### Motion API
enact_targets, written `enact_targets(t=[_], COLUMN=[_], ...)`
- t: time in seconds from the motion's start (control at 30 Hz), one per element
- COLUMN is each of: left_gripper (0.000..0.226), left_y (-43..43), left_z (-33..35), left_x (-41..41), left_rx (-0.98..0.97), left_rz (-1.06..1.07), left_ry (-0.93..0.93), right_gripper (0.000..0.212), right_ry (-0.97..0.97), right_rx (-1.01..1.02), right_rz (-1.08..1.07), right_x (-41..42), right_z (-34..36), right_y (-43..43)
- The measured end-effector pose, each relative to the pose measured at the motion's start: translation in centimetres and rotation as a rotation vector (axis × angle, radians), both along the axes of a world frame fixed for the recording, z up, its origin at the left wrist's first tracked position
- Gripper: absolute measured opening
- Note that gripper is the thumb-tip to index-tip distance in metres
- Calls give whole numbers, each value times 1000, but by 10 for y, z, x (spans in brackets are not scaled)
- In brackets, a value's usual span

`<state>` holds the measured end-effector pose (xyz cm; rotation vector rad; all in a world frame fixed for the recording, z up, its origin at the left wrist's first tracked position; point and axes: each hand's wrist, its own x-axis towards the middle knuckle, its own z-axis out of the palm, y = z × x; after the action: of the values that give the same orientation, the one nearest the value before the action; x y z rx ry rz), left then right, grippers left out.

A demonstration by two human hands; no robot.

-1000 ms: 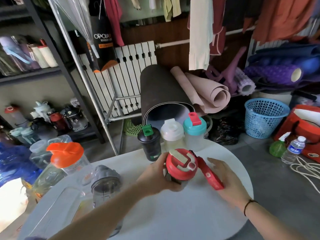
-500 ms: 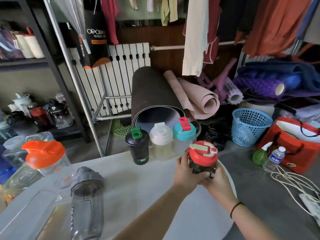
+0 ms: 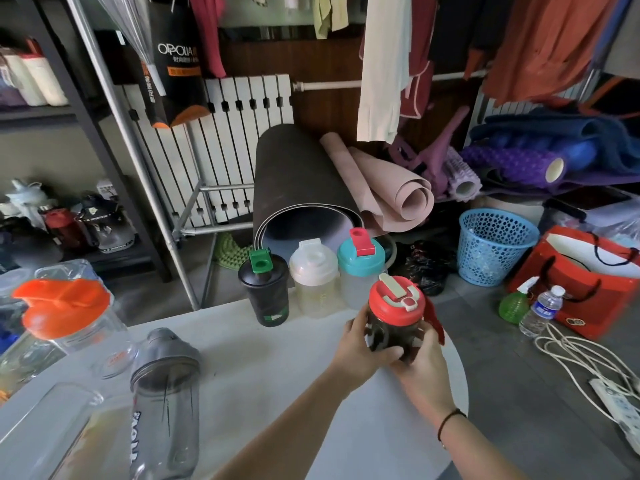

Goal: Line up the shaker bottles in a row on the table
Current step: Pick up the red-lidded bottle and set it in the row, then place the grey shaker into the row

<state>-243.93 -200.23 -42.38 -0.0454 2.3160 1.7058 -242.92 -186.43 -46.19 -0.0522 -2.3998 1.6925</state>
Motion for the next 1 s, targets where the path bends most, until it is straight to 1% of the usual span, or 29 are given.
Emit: enact_targets(t=[0.13,0.23,0.3,0.37,0.43,0.5,0.6,0.63,0.67,0.7,0.73,0.77,0.83,1.0], left_gripper=[93,94,100,102,93,80,69,68,69,71,73,74,76,100], left_y=[7,6,-1,-15,-36,-67,-124,-143,-159,-172,-182,-190,-201,-212], left_z=[0,2,4,7,14,26,43,46,48,49,49,48,43,37], left_x=[-6,-5,3,16,34,53,79,86,93,100,106,112,120,128], left_rx=[-73,-117,-191,-281,-333,-404,-600,-689,-789,-875,-918,-912,-839,-702], left_rz=[38,12,-23,-38,-12,66,258,311,357,404,449,492,572,717], left_ry=[-2,-22,-24,-4,46,127,209,200,150,70,-18,-86,-146,-222], right_gripper=[67,57,54,65,76,83,91,91,91,91,90,89,88,95], right_ry=[-20,-31,-45,-61,-76,-87,-137,-151,-173,-201,-230,-251,-281,-359], right_rx=[-31,26,96,189,385,550,664,705,744,787,824,854,878,856], right_rz=[-2,0,21,27,-1,-50,-104,-95,-80,-65,-57,-48,-42,-4], right_x=[0,0,-1,-2,0,6,15,18,21,25,28,31,38,57], right_z=[-2,-5,-10,-17,-25,-30,-30,-28,-27,-25,-23,-21,-16,-11], right_y=[0,3,6,9,9,7,3,1,-1,-3,-4,-6,-11,-30])
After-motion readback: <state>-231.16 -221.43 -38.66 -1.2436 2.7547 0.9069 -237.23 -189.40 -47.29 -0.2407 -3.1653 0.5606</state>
